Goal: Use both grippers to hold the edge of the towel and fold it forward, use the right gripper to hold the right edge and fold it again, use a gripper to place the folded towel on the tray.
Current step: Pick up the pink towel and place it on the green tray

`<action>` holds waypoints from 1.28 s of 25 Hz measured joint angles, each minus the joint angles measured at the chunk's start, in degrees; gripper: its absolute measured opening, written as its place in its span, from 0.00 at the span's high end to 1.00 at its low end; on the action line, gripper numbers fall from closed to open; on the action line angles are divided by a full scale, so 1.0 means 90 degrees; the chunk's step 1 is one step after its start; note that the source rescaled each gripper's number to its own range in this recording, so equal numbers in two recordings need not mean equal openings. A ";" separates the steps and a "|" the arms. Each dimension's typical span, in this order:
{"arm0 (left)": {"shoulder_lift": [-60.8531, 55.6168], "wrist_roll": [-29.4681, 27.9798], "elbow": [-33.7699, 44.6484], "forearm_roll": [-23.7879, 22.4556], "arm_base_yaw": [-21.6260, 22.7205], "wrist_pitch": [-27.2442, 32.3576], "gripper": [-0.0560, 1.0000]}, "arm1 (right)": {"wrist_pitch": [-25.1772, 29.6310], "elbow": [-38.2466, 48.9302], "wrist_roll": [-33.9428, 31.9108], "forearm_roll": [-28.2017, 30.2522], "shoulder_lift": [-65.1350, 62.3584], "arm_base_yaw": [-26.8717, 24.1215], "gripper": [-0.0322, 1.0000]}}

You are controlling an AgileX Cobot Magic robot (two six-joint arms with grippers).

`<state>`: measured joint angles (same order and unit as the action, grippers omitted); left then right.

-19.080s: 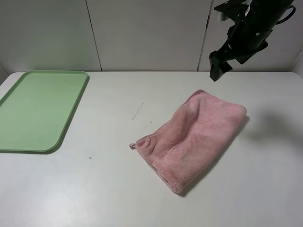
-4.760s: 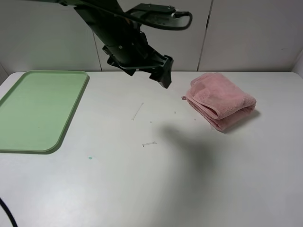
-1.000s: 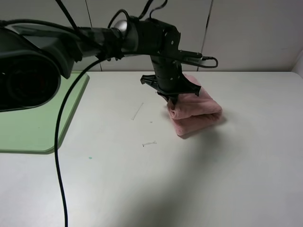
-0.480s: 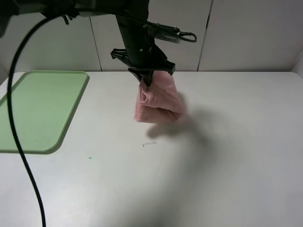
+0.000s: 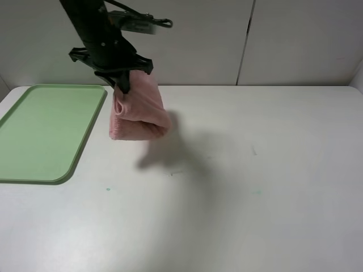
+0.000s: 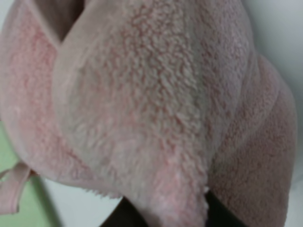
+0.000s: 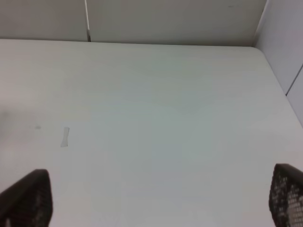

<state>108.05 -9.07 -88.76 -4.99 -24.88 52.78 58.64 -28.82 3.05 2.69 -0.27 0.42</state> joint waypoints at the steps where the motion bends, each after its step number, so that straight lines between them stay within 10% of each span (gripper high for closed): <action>1: -0.0167 0.0019 0.0202 0.0000 0.0136 -0.0037 0.91 | 0.0000 0.0000 0.0000 0.0000 0.0000 0.0000 0.00; 18: -0.1222 0.0565 0.2140 -0.0006 0.2383 -0.1590 0.91 | 0.0000 0.0000 -0.0003 0.0005 0.0000 0.0000 0.00; 32: -0.0994 0.0493 0.3374 0.0028 0.3046 -0.4989 0.91 | 0.0000 0.0000 -0.0003 0.0005 0.0000 0.0000 0.00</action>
<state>99.11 -4.63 -58.40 -4.73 2.54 7.88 58.64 -28.82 3.03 2.74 -0.27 0.42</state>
